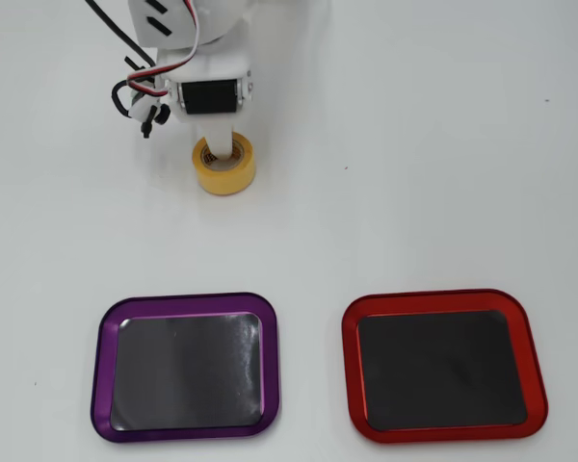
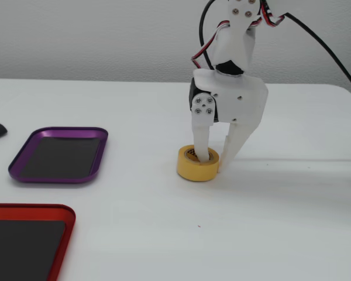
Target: Grasp a tape and put it in the right purple dish.
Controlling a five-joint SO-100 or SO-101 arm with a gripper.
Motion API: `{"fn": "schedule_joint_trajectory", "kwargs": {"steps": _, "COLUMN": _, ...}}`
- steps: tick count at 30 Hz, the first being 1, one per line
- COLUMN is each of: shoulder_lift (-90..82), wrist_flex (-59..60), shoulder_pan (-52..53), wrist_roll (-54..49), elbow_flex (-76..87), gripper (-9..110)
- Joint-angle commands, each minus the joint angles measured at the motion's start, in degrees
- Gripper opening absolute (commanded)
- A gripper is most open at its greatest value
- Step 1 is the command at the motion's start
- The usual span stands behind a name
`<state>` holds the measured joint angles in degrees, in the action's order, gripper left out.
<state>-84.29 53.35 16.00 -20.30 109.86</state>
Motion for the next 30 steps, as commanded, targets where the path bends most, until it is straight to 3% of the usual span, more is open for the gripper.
{"fn": "schedule_joint_trajectory", "kwargs": {"steps": 1, "shoulder_lift": -3.4, "wrist_flex": 4.3, "shoulder_pan": -2.3, "wrist_roll": 0.2, "elbow_flex": -2.8, "gripper": 0}}
{"fn": "schedule_joint_trajectory", "kwargs": {"steps": 9, "shoulder_lift": -30.5, "wrist_flex": 9.1, "shoulder_pan": -11.1, "wrist_roll": 4.1, "elbow_flex": -6.1, "gripper": 0}}
{"fn": "schedule_joint_trajectory", "kwargs": {"steps": 13, "shoulder_lift": -43.4, "wrist_flex": 0.0, "shoulder_pan": -15.4, "wrist_roll": 4.2, "elbow_flex": -0.8, "gripper": 0}}
{"fn": "schedule_joint_trajectory", "kwargs": {"steps": 16, "shoulder_lift": -48.7, "wrist_flex": -14.2, "shoulder_pan": -17.1, "wrist_roll": 3.8, "elbow_flex": 7.0, "gripper": 0}}
{"fn": "schedule_joint_trajectory", "kwargs": {"steps": 21, "shoulder_lift": -41.7, "wrist_flex": -43.9, "shoulder_pan": -13.4, "wrist_roll": 3.6, "elbow_flex": 18.1, "gripper": 0}}
{"fn": "schedule_joint_trajectory", "kwargs": {"steps": 30, "shoulder_lift": -9.3, "wrist_flex": -48.8, "shoulder_pan": -6.1, "wrist_roll": 3.6, "elbow_flex": -0.4, "gripper": 0}}
